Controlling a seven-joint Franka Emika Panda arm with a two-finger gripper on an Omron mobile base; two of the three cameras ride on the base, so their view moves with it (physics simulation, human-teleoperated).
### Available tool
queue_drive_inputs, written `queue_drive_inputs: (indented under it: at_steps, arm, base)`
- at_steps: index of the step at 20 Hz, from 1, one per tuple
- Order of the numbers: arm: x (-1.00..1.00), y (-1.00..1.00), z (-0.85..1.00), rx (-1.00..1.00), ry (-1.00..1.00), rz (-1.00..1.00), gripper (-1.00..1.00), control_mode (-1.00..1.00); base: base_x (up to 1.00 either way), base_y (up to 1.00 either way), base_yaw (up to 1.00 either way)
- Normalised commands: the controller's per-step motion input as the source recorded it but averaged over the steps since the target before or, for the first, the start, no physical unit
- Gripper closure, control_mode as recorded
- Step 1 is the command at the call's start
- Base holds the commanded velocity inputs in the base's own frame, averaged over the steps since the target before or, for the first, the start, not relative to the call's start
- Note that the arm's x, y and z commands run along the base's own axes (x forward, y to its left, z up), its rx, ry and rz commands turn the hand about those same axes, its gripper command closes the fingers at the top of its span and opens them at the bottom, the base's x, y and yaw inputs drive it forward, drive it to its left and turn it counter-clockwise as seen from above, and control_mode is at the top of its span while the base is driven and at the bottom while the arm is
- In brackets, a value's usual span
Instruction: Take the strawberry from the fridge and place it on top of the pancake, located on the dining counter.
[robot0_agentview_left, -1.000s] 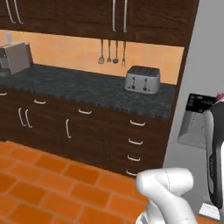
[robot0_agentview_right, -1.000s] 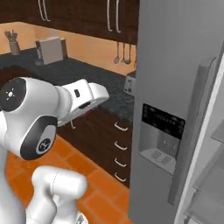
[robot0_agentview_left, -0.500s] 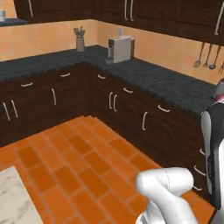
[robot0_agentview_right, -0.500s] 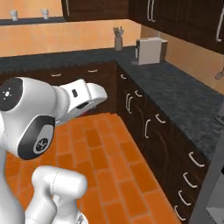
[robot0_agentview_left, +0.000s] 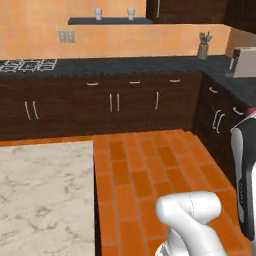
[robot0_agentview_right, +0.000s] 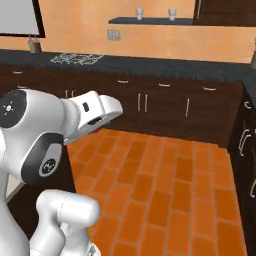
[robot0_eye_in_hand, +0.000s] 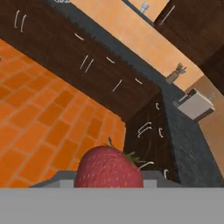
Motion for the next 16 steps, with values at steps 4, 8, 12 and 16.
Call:
queue_drive_inputs:
  at_steps: [4,8,12,16]
  arm:
    - [0.0,0.0,0.0,0.0,0.0,0.0,1.0,1.0]
    - [0.0,0.0,0.0,0.0,0.0,0.0,1.0,1.0]
    - [0.0,0.0,0.0,0.0,0.0,0.0,1.0,1.0]
    - [0.0,0.0,0.0,0.0,0.0,0.0,1.0,1.0]
  base:
    - [-0.13,0.0,0.72]
    - [-0.3,0.0,0.72]
    - [-0.47,0.0,0.69]
    - [-0.58,0.08,0.72]
